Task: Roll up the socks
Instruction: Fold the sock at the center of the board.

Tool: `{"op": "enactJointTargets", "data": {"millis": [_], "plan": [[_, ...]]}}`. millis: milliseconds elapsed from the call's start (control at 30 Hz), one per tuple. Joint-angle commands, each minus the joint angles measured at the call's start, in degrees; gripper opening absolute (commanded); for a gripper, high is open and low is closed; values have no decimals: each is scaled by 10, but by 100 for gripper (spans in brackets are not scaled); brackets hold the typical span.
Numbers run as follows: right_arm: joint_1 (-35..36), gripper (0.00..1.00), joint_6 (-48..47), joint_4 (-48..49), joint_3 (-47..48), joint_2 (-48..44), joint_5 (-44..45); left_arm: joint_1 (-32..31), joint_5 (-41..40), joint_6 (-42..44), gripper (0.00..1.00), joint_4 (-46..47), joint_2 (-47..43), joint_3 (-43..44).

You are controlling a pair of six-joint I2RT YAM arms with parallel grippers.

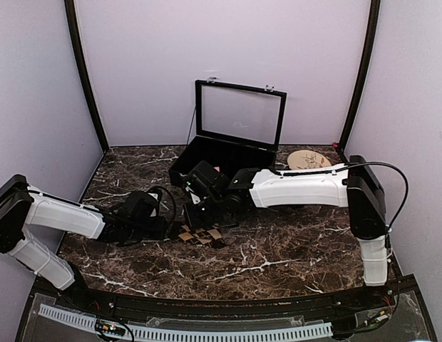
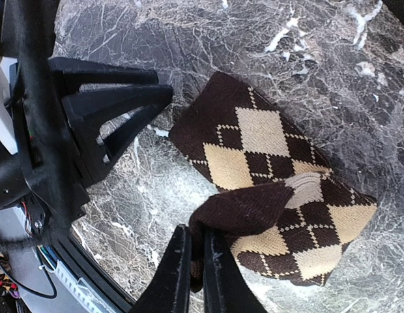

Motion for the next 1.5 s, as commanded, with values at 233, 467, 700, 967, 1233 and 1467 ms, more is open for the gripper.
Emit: {"op": "enactJointTargets", "data": {"millis": [233,467,700,967,1233,1467], "plan": [[2,10,-2,18,45,37,-20,-2,-9,-5,4,-9,22,7],[0,10,2,21,68,60,-27,0,11,-20,0,10,36,-4],[-3,11,11,33,73,74,-38,14,41,-40,0,30,32,-17],[-8,11,24,56,70,87,-45,27,69,-57,0,50,33,-35],[-11,12,36,72,89,115,-60,33,91,-65,0,66,35,-41],[-17,13,45,86,85,126,-62,36,107,-70,0,83,39,-47]]}}
